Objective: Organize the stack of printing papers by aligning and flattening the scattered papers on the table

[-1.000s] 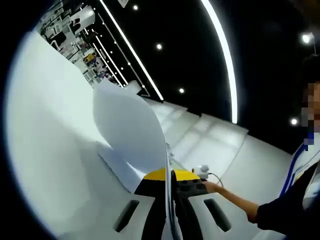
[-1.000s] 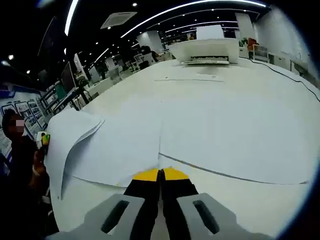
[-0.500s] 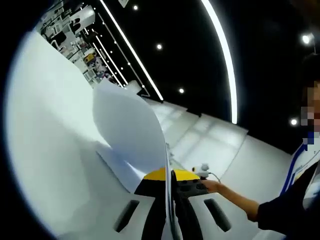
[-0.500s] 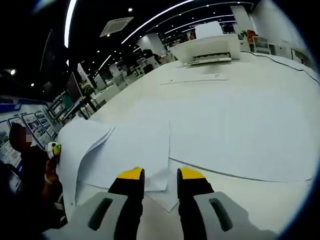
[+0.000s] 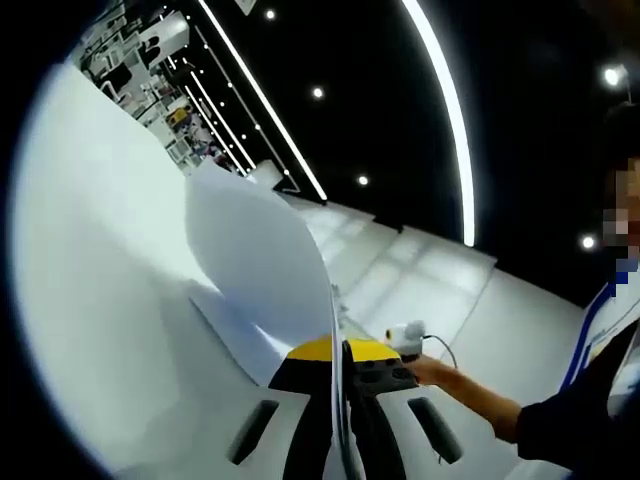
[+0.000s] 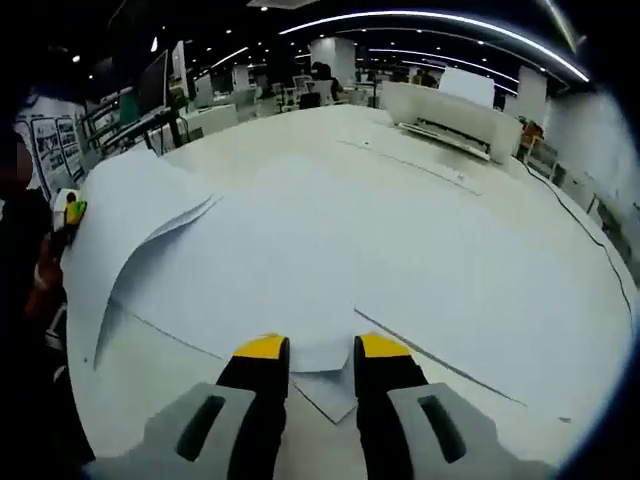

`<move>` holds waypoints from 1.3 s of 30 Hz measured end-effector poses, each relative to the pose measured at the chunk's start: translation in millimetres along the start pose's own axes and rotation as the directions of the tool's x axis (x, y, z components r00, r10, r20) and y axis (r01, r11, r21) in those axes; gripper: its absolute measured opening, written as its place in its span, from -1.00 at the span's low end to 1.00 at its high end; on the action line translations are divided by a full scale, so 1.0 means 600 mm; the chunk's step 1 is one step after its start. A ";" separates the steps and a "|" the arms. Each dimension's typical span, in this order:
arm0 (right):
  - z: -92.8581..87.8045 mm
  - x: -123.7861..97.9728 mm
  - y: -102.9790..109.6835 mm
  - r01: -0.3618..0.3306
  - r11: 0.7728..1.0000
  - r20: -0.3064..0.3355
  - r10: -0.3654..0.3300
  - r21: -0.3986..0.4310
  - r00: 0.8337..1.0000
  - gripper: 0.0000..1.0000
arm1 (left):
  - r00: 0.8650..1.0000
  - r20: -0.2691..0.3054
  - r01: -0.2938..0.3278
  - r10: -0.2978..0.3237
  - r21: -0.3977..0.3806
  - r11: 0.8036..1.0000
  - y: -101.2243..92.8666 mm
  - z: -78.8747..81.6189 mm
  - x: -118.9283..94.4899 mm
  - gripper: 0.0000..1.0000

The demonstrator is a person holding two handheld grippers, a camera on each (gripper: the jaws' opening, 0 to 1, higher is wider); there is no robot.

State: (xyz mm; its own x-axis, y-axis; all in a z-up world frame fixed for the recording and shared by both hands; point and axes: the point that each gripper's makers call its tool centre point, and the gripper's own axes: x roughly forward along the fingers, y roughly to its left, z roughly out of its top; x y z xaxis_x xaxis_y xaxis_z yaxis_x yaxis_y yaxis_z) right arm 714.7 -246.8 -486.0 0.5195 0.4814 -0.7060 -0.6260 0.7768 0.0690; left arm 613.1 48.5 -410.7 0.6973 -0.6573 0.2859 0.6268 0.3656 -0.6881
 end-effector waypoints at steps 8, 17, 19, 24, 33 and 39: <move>0.001 0.003 -0.009 0.008 1.000 0.005 -0.008 -0.003 1.000 -1.00 | 1.000 0.001 0.002 -0.002 0.000 1.000 -0.006 -0.004 -0.002 -0.88; 0.009 -0.015 -0.003 -0.015 0.989 0.081 0.003 0.147 0.997 -1.00 | 1.000 0.004 -0.001 0.001 -0.002 1.000 -0.002 -0.001 0.000 -0.88; 0.031 -0.043 -0.009 -0.006 0.991 0.114 -0.009 0.133 0.993 -1.00 | 1.000 0.004 -0.001 0.001 -0.002 1.000 -0.002 0.000 0.000 -0.88; 0.063 -0.089 0.002 0.013 0.993 0.160 -0.032 0.117 0.987 -1.00 | 1.000 0.002 -0.001 0.001 -0.005 1.000 -0.002 -0.001 0.000 -0.88; 0.122 -0.188 -0.006 0.087 0.993 0.225 -0.103 0.080 0.969 -1.00 | 1.000 0.006 0.000 0.000 -0.007 1.000 -0.002 0.000 -0.001 -0.88; 0.181 -0.254 -0.009 0.219 0.976 0.284 -0.206 -0.015 0.937 -1.00 | 1.000 0.011 -0.001 0.001 -0.010 1.000 -0.001 0.002 -0.002 -0.88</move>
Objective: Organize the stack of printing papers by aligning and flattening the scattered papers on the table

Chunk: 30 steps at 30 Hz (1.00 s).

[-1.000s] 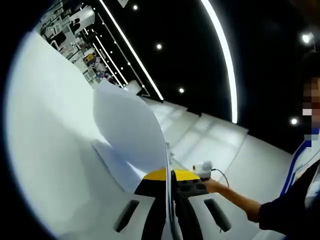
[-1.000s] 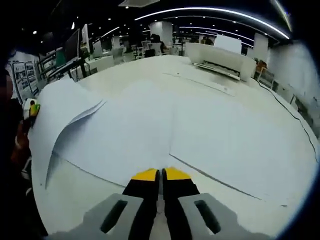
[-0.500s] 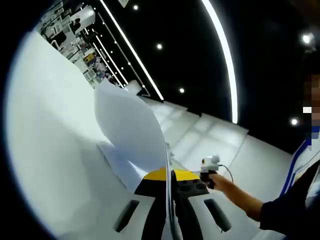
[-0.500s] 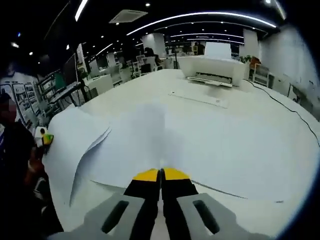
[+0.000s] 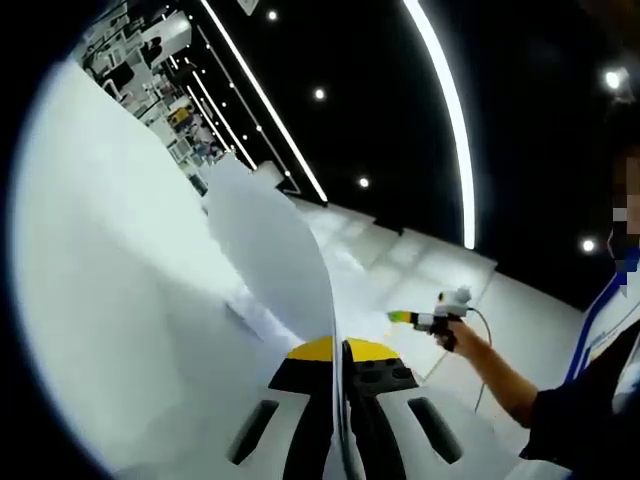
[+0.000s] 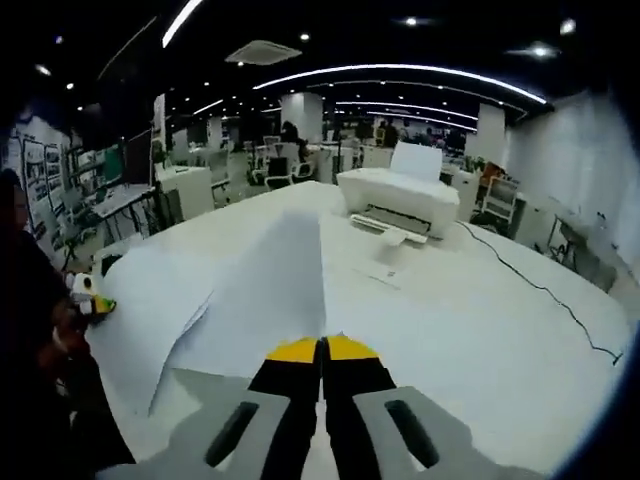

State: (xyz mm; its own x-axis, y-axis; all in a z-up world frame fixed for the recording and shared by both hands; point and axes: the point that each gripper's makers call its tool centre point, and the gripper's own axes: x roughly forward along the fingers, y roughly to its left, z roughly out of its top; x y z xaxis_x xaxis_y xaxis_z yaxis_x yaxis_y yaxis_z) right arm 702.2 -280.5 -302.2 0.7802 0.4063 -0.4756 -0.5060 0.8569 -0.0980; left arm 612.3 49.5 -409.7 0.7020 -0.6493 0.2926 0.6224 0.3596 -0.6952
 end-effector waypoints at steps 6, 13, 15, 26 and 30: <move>0.086 -0.030 0.021 0.084 0.979 0.096 -0.067 -0.186 0.993 -1.00 | 1.000 -0.002 -0.003 0.003 -0.001 1.000 0.000 -0.002 -0.001 -0.88; 0.164 -0.040 0.053 0.116 0.948 0.185 -0.062 -0.296 0.981 -1.00 | 1.000 -0.009 -0.003 0.003 -0.004 1.000 -0.001 -0.003 0.001 -0.88; 0.177 -0.036 0.071 0.104 0.936 0.204 -0.036 -0.336 0.978 -1.00 | 1.000 -0.010 0.000 0.000 -0.012 1.000 -0.003 -0.006 0.000 -0.88; 0.168 -0.021 0.186 -0.001 0.889 0.218 0.113 -0.459 0.969 -1.00 | 1.000 -0.011 -0.002 0.002 -0.040 0.999 0.000 -0.007 0.000 -0.88; 0.183 -0.041 0.221 -0.020 0.849 0.244 0.174 -0.527 0.954 -1.00 | 1.000 -0.012 -0.002 0.001 -0.043 0.999 -0.003 -0.008 0.000 -0.88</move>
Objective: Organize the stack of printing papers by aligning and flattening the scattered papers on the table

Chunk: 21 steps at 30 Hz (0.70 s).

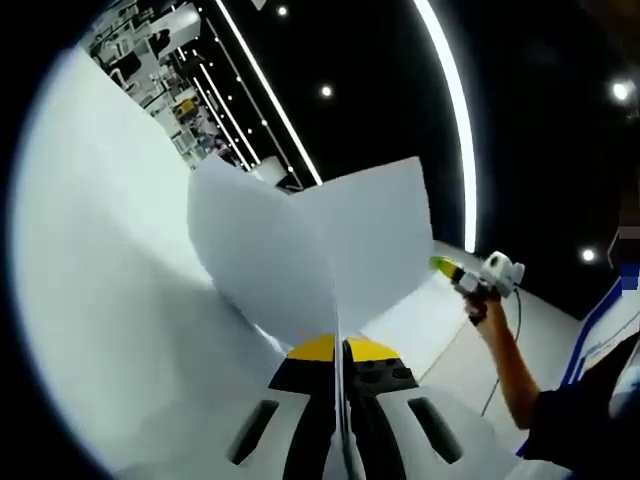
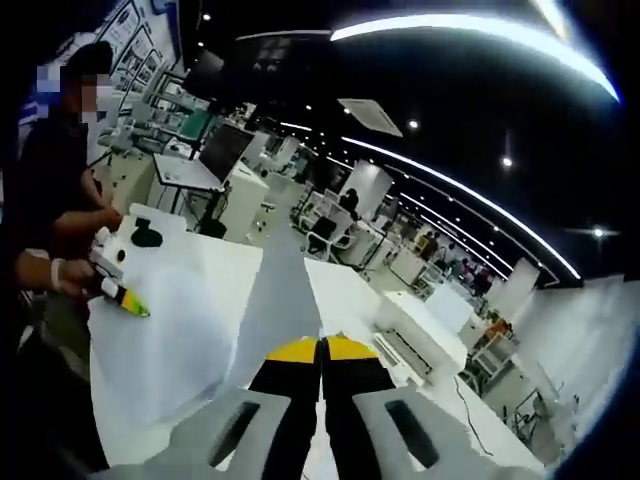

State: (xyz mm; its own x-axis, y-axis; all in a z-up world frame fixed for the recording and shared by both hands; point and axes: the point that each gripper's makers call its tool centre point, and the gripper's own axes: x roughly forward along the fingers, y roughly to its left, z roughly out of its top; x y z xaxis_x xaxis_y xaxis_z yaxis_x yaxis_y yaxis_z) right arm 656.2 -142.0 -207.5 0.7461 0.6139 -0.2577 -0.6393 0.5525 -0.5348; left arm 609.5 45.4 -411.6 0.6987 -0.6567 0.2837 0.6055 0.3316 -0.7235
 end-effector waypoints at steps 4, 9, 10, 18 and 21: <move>0.009 -0.008 0.040 -0.022 0.990 0.012 0.024 -0.138 1.000 -1.00 | 1.000 0.005 0.006 -0.006 -0.022 1.000 0.005 0.006 0.001 -0.88; 0.012 -0.021 0.089 -0.031 0.968 0.018 0.036 -0.249 0.999 -1.00 | 1.000 0.001 0.008 -0.008 -0.018 1.000 -0.003 0.000 -0.001 -0.88; 0.013 -0.025 0.097 -0.030 0.961 0.023 0.038 -0.276 0.999 -1.00 | 1.000 0.001 0.009 -0.009 -0.021 1.000 -0.001 0.001 -0.001 -0.88; 0.000 -0.049 0.162 -0.005 0.863 0.043 0.031 -0.506 0.999 -1.00 | 1.000 0.009 0.026 -0.025 -0.071 0.997 -0.012 -0.002 -0.003 -0.88; -0.010 -0.051 0.187 -0.009 0.819 0.029 0.031 -0.574 0.999 -1.00 | 0.999 0.014 0.030 -0.029 -0.085 0.996 -0.013 0.000 -0.004 -0.88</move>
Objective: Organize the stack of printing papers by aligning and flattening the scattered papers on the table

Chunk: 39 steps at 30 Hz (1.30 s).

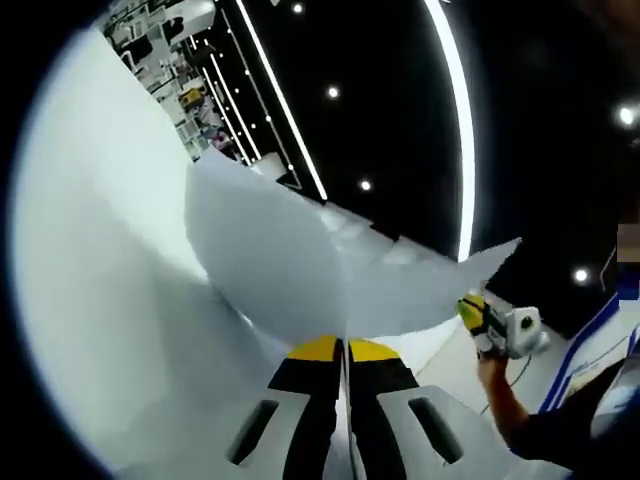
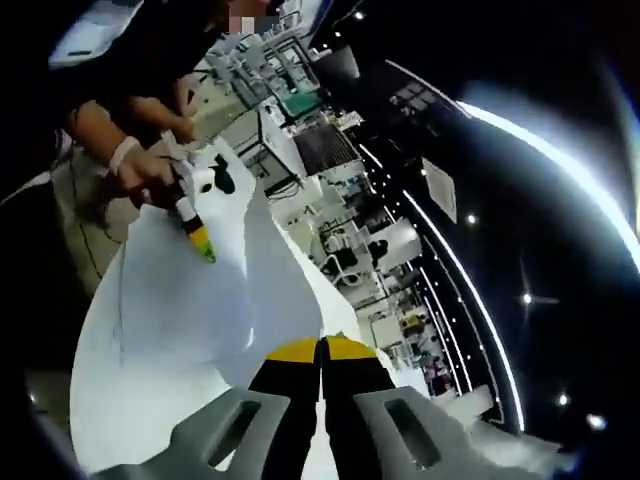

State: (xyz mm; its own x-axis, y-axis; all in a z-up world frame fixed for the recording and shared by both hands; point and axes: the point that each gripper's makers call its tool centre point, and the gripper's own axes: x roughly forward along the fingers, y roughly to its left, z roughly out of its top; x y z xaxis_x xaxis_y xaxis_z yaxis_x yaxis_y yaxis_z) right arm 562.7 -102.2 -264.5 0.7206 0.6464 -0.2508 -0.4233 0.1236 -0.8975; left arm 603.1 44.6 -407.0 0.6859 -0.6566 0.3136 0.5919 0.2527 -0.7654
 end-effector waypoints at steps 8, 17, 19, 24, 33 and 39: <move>0.006 -0.002 0.053 -0.038 0.990 -0.018 0.036 -0.134 0.999 -1.00 | 1.000 0.010 0.012 -0.011 -0.037 0.999 -0.001 0.004 0.000 -0.86; 0.020 -0.022 0.106 -0.075 0.941 -0.034 0.067 -0.329 0.997 -1.00 | 0.999 0.032 0.031 -0.029 -0.076 0.997 -0.001 0.014 -0.002 -0.83; 0.014 -0.032 0.134 -0.112 0.910 -0.058 0.097 -0.398 0.994 -1.00 | 0.998 0.044 0.046 -0.042 -0.102 0.994 -0.004 0.018 -0.004 -0.82; 0.001 -0.047 0.184 -0.172 0.876 -0.089 0.148 -0.451 0.985 -1.00 | 0.997 0.055 0.057 -0.050 -0.124 0.991 -0.009 0.019 -0.003 -0.82; -0.015 -0.047 0.261 -0.257 0.804 -0.115 0.233 -0.536 0.966 -1.00 | 0.996 0.068 0.058 -0.049 -0.146 0.988 -0.004 0.027 -0.004 -0.79; -0.010 -0.046 0.292 -0.300 0.771 -0.123 0.280 -0.562 0.952 -1.00 | 0.996 0.072 0.058 -0.047 -0.165 0.985 -0.001 0.030 -0.003 -0.71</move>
State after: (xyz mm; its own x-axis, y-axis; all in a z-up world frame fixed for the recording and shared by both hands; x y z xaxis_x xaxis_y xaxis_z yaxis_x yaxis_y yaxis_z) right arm 472.2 -102.8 -417.1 0.6350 0.5573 -0.5350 -0.2336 -0.5216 -0.8206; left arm 608.9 58.3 -396.9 0.6861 -0.6149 0.3889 0.5528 0.0930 -0.8281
